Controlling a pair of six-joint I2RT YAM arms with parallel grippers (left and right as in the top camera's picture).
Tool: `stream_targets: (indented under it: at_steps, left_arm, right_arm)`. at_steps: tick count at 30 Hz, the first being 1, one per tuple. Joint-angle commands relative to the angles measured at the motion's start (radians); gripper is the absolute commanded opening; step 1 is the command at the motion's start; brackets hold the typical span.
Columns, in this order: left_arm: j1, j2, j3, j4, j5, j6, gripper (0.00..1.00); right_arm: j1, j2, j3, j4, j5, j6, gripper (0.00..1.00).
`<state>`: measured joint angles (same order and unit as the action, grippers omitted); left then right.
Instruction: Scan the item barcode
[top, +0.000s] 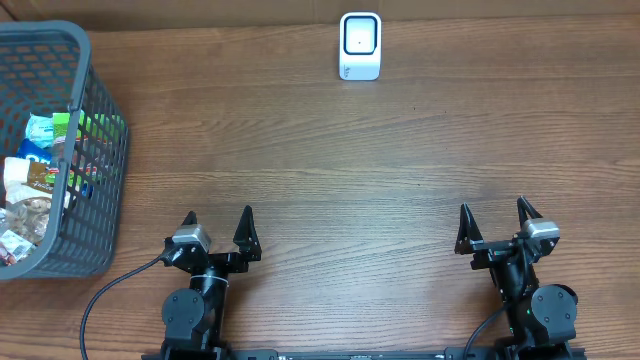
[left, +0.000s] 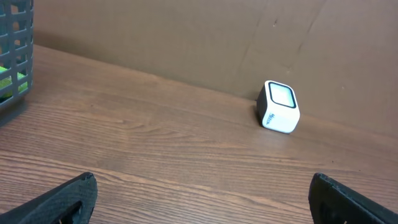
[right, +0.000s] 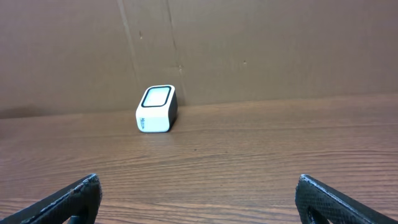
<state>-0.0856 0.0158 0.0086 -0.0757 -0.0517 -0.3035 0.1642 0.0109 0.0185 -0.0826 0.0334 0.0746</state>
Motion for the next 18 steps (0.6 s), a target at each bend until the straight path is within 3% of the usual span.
stream_targets:
  at_steps: [1,14,18]
  left_arm:
    - [-0.006,-0.011,-0.003,0.001,0.008,0.023,1.00]
    - [-0.006,-0.011,-0.003,0.001,0.008,0.023,1.00]
    - [-0.006,-0.011,-0.003,0.002,-0.006,0.087,1.00]
  right_arm:
    - [0.003,-0.008,-0.011,0.004,0.007,0.003,1.00]
    - [0.003,-0.008,-0.011,0.004,0.007,0.003,1.00]
    - [0.003,-0.008,-0.011,0.005,0.007,0.003,1.00]
